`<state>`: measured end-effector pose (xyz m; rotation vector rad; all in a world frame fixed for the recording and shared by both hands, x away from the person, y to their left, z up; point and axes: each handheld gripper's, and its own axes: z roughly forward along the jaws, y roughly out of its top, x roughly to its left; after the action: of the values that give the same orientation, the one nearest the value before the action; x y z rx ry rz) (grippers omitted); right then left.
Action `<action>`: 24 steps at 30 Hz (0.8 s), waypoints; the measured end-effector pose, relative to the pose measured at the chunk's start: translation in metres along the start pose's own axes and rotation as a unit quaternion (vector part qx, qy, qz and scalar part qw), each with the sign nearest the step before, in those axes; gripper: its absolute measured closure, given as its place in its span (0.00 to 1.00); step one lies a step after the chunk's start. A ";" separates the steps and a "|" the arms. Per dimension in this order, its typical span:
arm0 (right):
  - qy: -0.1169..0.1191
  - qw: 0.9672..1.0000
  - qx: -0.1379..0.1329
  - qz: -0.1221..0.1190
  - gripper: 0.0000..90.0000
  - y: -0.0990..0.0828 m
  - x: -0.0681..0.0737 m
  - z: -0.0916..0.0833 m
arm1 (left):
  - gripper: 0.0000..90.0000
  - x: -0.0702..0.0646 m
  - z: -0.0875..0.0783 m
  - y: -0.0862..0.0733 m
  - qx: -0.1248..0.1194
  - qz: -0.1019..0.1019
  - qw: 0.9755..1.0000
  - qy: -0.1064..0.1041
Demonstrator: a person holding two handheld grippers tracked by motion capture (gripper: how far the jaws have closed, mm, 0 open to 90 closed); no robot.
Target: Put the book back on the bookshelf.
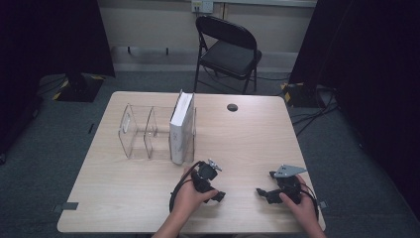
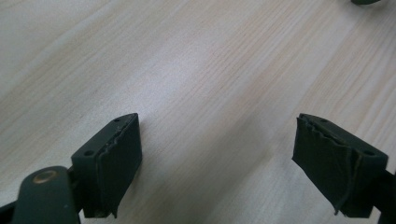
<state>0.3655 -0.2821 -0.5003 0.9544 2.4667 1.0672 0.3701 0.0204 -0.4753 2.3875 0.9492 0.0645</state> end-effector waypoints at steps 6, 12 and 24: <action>0.000 1.000 0.000 0.000 0.12 0.000 0.000 0.000 | 0.10 -0.006 0.004 -0.007 -0.022 0.024 0.999 0.012; 0.000 1.000 0.000 0.000 0.12 0.000 0.000 0.000 | 0.01 -0.010 0.009 -0.010 -0.031 0.047 0.998 0.018; 0.001 1.000 0.000 -0.001 0.12 0.000 0.000 0.000 | 0.00 -0.013 0.013 -0.018 -0.064 0.070 0.995 0.037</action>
<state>0.3653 -0.2820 -0.5003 0.9519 2.4697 1.0675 0.3530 0.0161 -0.4938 2.3424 0.7835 0.2602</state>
